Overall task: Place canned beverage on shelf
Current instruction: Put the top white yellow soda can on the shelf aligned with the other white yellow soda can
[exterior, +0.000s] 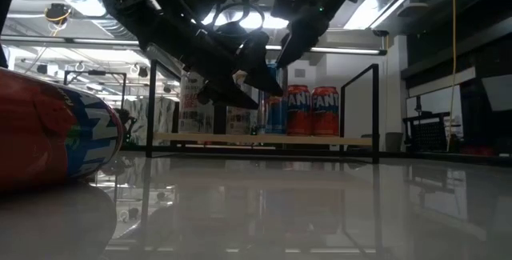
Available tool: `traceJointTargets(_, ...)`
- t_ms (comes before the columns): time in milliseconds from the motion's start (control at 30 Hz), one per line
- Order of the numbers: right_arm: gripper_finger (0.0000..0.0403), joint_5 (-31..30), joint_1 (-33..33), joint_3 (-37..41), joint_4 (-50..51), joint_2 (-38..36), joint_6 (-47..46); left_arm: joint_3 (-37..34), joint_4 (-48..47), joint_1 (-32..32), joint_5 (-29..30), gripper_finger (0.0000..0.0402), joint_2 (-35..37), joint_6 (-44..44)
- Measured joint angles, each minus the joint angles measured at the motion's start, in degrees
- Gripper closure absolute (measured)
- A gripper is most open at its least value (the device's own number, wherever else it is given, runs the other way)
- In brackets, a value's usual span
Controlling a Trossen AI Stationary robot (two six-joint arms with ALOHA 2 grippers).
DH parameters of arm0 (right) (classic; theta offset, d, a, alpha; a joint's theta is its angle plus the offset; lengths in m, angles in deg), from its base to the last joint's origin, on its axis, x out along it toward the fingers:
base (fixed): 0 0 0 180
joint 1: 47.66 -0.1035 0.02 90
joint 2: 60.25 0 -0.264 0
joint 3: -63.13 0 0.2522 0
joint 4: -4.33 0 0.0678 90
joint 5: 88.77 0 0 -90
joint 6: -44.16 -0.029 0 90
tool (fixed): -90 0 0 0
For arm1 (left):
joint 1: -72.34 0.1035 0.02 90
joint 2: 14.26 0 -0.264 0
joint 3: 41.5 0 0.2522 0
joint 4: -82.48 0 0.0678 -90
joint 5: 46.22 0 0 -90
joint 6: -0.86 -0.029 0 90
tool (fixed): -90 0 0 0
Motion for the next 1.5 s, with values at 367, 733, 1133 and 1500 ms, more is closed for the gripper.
traceJointTargets(367,0.0061,0.6,0.0,0.0,2.6,-6.5,-0.9,0.0,0.0,0.0,0.0,0.0072,0.0,-0.3)
traceJointTargets(733,0.0061,0.5,-3.2,0.0,9.5,-14.3,-0.9,0.0,1.3,0.0,0.0,0.0072,0.0,-0.4)
traceJointTargets(1133,0.0061,-8.3,-13.3,-0.1,22.1,-18.3,-12.3,0.0,13.6,-2.1,-1.1,0.0072,0.0,-7.6)
traceJointTargets(1500,0.0061,-9.1,-18.1,-0.1,31.7,-20.0,-25.5,0.1,20.7,-4.2,-2.0,0.0072,1.3,-15.3)
